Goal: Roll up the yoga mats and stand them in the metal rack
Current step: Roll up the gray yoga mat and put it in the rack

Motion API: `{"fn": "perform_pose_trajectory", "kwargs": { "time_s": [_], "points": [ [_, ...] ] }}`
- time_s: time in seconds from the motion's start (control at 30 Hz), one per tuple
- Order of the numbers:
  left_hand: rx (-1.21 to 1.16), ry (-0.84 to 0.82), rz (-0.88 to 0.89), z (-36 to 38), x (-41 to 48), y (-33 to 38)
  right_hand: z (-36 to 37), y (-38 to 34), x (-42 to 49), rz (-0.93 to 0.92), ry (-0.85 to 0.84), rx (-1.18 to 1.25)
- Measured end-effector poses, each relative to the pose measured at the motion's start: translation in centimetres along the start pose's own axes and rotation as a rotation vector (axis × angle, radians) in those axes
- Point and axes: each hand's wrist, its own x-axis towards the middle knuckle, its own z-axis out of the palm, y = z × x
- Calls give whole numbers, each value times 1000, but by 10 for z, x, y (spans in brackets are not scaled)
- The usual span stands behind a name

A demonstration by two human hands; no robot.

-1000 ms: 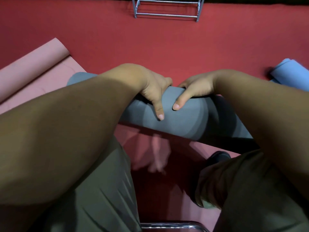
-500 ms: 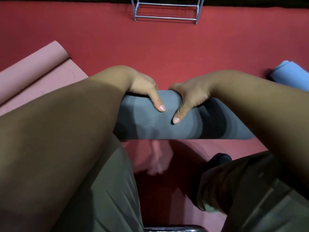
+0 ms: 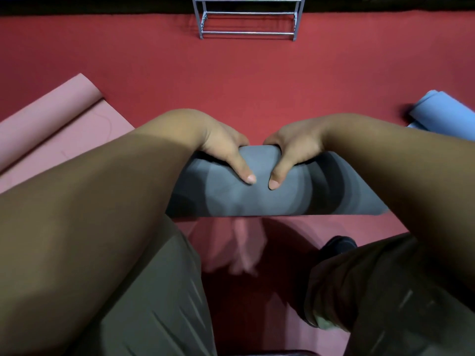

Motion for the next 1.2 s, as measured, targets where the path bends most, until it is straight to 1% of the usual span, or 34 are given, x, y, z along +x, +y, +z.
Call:
{"fn": "perform_pose_trajectory", "kwargs": {
  "time_s": [0.1, 0.17, 0.27, 0.37, 0.47, 0.6, 0.7, 0.77, 0.9, 1.03, 1.1, 1.2],
  "points": [
    [164, 68, 4, 5, 5, 6, -1, 8, -5, 37, -22, 117],
    [223, 109, 16, 7, 8, 9, 0, 11, -5, 53, -40, 177],
    [275, 164, 24, 8, 8, 10, 3, 10, -3, 59, -60, 202],
    [233, 184, 37, 4, 6, 5, 3, 9, 0, 59, -68, 238],
    [150, 157, 30, 0, 5, -4, 3, 5, 4, 41, -74, 240],
    [9, 74, 13, -2, 5, -18, 5, -6, 6, -24, -98, 125],
    [-61, 15, -27, -3, -1, -22, 9, -16, 7, -9, -43, -18],
    [-88, -12, -53, -3, -4, -22, 13, -19, 8, -29, -22, -49],
    [-120, -64, -60, -2, -3, -20, 13, -18, 5, -57, -19, -45],
    [-139, -99, -50, 0, 0, -16, 11, -13, 5, -35, -7, -42],
    [-102, -79, -36, 1, 2, -12, 10, -8, 7, -22, -20, -16],
    [35, -1, 15, 3, 6, -2, 9, 2, 5, -9, -55, 68]
  ]
}}
